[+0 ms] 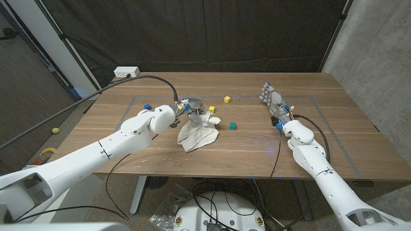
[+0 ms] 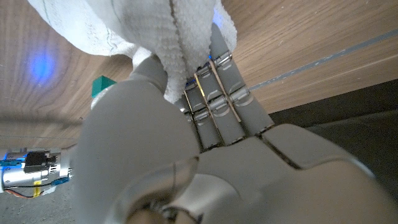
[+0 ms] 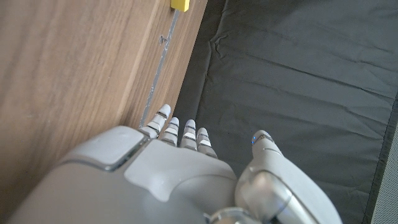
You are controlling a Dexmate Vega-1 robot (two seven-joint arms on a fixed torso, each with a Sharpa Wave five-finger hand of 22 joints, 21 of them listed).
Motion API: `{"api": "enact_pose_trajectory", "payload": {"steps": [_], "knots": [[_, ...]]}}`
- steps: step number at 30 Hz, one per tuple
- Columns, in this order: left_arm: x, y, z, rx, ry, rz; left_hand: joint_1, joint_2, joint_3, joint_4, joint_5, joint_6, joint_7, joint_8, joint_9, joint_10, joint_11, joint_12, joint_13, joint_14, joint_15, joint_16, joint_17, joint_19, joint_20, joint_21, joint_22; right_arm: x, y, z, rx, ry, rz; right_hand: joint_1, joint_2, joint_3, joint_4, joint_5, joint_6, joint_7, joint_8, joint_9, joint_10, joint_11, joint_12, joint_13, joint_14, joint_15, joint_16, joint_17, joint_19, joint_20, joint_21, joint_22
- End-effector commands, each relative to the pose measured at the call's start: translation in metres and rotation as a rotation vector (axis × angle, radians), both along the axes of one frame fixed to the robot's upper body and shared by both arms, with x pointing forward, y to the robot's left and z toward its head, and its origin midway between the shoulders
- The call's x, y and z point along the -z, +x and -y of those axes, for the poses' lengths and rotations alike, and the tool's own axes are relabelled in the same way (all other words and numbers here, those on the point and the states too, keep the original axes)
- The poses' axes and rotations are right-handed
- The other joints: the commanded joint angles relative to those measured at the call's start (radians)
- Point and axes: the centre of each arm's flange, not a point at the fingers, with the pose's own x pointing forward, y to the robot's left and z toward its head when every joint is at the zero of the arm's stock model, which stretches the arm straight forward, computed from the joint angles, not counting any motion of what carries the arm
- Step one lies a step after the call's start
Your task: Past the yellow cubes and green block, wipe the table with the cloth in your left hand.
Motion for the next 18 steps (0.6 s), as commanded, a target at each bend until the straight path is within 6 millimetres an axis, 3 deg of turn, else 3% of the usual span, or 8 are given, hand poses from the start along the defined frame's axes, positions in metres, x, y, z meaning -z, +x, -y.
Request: {"api": "enact_pose_trajectory", "payload": {"steps": [1,18], "knots": [[0.013,-0.020,0.008,0.099,0.058,-0.100,0.043,0.034,-0.005,0.001,0.007,0.057,0.046,0.002,0.003,0.065,-0.057,0.009,0.061,0.094,-0.089,0.002,0.069,0.012,-0.034,0.008,0.001,0.004,-0.008,-0.005,0.007,-0.002,0.007,-0.009,0.004,0.000,0.000,0.008,-0.001,0.002,0.003,0.002,0.006,0.003,0.004,0.002,0.001,0.000,0.000,0.004,-0.001,0.000,-0.006,0.003],[0.034,-0.048,0.013,0.166,0.117,-0.201,0.046,0.033,-0.005,0.002,0.006,0.057,0.050,-0.003,0.005,0.065,-0.057,0.004,0.063,0.095,-0.089,-0.002,0.079,0.015,-0.036,0.022,0.002,0.006,-0.006,-0.014,-0.010,-0.005,0.007,-0.010,0.005,-0.001,-0.001,0.008,-0.002,0.002,0.002,0.002,0.006,0.002,0.003,0.002,0.001,-0.001,0.000,0.004,0.001,0.000,-0.011,0.003]]}}
